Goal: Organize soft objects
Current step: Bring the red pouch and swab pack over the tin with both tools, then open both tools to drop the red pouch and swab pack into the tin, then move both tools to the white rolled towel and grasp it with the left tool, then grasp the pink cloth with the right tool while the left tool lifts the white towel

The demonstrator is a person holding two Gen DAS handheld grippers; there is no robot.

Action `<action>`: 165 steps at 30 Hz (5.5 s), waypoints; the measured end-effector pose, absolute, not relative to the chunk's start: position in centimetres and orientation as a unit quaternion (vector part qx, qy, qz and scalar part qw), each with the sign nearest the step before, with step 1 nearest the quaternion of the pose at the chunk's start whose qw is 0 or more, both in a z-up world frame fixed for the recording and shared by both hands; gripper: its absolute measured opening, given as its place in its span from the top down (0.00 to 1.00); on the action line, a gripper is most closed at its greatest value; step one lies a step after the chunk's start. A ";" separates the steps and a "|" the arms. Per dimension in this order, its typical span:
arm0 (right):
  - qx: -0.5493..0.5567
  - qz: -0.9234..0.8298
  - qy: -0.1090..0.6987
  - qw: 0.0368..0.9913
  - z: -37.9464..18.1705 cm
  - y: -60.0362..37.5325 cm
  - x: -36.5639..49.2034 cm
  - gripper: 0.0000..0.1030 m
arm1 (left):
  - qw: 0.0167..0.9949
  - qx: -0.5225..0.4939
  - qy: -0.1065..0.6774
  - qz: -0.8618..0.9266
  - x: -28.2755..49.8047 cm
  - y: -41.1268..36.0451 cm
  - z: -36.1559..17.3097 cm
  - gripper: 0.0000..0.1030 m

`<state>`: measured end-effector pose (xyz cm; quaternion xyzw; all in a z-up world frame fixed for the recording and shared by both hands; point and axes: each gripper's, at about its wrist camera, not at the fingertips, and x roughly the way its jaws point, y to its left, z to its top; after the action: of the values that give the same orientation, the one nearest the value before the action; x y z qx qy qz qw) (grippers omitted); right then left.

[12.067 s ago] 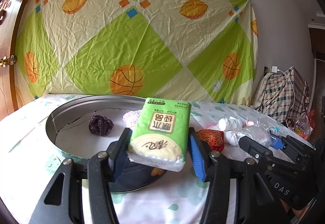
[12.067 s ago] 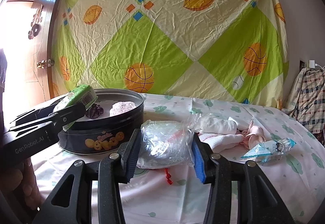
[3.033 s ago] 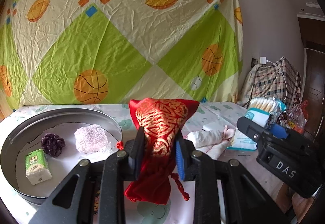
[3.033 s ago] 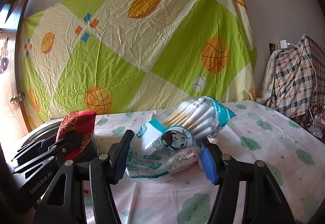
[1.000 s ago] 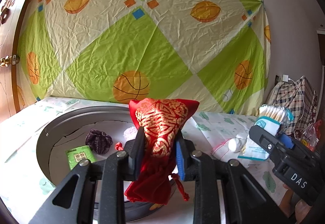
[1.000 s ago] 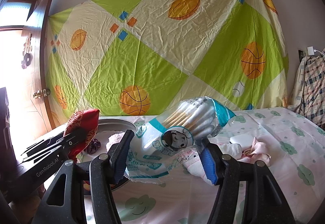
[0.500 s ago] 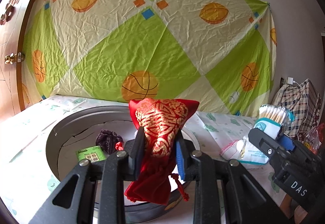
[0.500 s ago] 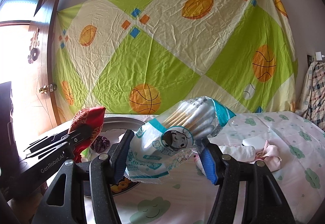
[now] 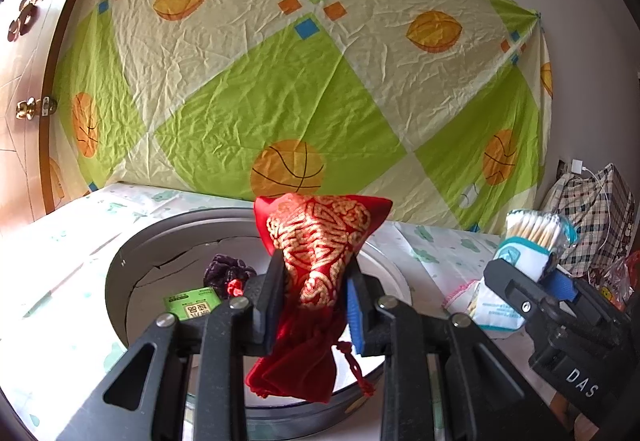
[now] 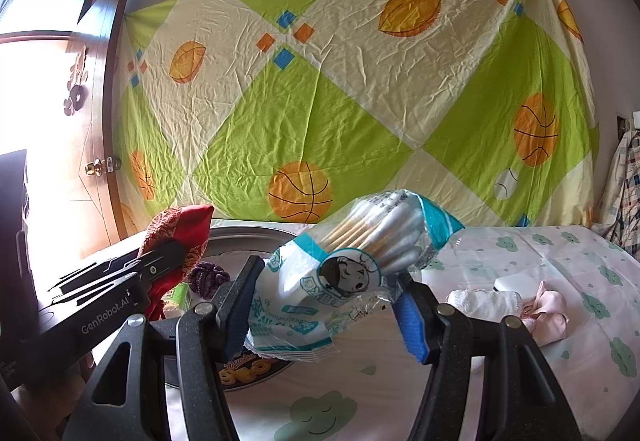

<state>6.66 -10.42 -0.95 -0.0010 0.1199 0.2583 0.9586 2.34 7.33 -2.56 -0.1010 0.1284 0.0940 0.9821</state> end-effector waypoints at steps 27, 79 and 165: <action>-0.033 0.286 0.125 0.950 -1.2 -7.1 7.0 0.38 | 0.976 -0.118 0.142 0.119 2.4 10.9 -2.8 0.75; -0.068 0.323 0.221 0.918 -0.9 -5.6 13.3 0.15 | 0.958 -0.100 0.227 0.143 6.4 14.0 -1.6 0.20; -0.015 0.118 0.420 0.900 -7.2 -26.5 24.9 0.77 | 0.946 -0.089 0.312 -0.024 19.7 -7.3 -5.2 0.22</action>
<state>24.91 -26.53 -7.18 -0.0151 0.4202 0.1182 0.8996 19.71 -7.30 -5.23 -0.0892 0.3120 -0.0239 0.9456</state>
